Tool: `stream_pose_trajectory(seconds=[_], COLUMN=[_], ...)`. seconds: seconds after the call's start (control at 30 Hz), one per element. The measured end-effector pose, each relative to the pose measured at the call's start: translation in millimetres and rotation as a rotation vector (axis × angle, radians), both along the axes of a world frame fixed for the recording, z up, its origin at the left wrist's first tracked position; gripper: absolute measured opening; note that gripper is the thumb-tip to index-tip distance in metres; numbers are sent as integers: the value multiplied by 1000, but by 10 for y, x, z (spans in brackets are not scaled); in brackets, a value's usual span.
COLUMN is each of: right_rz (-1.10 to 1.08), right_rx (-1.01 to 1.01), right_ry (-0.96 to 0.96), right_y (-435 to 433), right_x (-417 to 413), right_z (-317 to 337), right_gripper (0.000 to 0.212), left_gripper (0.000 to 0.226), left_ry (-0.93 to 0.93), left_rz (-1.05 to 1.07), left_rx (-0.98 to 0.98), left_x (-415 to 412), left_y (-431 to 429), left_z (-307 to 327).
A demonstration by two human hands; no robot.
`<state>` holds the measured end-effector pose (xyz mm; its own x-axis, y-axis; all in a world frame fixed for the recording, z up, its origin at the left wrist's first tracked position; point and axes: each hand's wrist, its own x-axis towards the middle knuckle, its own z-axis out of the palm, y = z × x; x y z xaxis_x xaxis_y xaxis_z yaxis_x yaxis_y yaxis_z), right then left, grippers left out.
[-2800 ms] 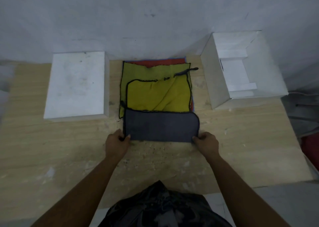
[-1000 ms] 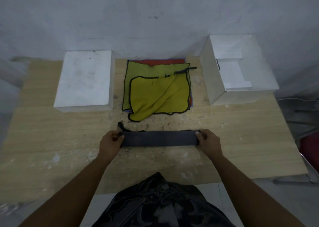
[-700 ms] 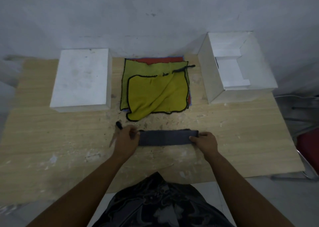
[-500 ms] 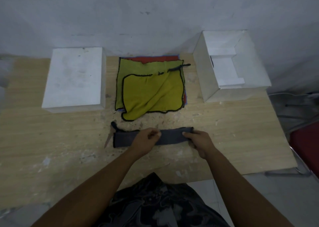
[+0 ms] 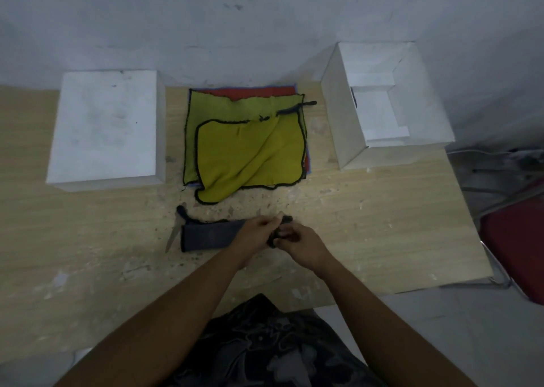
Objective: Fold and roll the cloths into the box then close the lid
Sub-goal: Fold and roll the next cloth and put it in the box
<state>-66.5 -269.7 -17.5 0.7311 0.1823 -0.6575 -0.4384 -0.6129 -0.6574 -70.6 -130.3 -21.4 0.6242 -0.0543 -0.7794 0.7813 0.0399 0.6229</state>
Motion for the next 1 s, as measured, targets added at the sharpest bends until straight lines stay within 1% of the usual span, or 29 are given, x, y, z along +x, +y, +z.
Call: stream_pose_trajectory(seconds=[0.07, 0.13, 0.2, 0.23, 0.27, 0.33, 0.4, 0.5, 0.57, 0.67, 0.7, 0.77, 0.83, 0.93, 1.0], right_rz=[25, 35, -22, -80, -146, -238, -278, -365, -441, -508, -517, -526, -533, -534, -511], right_rx=[-9, 0, 16, 9, -15, -102, -135, -3, 78, 193, 216, 253, 297, 388, 433], right_ry=[23, 27, -16, -61, -102, -134, -77, 45, 82, 130, 131, 125, 156, 227, 244], right_y=[19, 7, -23, -43, -64, -83, -75, -39, -23, 7, 17, 51, 99, 190, 251], right_x=[-17, -20, -29, -38, -49, -55, -43, -8, 12, 20, 16, 8, 0, -7, -11], right_z=[-3, 1, -6, -25, -63, -111, -132, -139, -140, -99, -81, -44, -36, -12, 9], right_gripper=[46, 43, 32, 25, 21, 19, 23, 20, 21, 18, 19, 26, 33, 35, 34], left_gripper=[23, 23, 26, 29, 32, 35, 36, 44, 49, 47, 47, 47, 42, 40, 40], left_ry=[-44, -95, -155, -168, -155, -89, -61, -26, 2, 37, 45, 51, 27, -27, -54], left_rz=[14, 44, 39, 40, 44, 37, 4, 8, 30, 67, 67, 46, 12, -15, -28], left_rx=[128, 237, 342, 351, 319, 206, 159, 115, 90, 54, 45, 32, 28, 33, 99], left_x=[-26, -50, -67, -75, -79, -81, -84, -82, -74, -48, -43, -46, -69, -127, -166], left_y=[36, 66, 99, 118, 129, 127, 125, 152, 172, 180, 182, 213, 265, 353, 414], left_z=[-60, -41, -26, -41, -43, -19, -23, -37, -49, -36, -34, -34, -52, -73, -82])
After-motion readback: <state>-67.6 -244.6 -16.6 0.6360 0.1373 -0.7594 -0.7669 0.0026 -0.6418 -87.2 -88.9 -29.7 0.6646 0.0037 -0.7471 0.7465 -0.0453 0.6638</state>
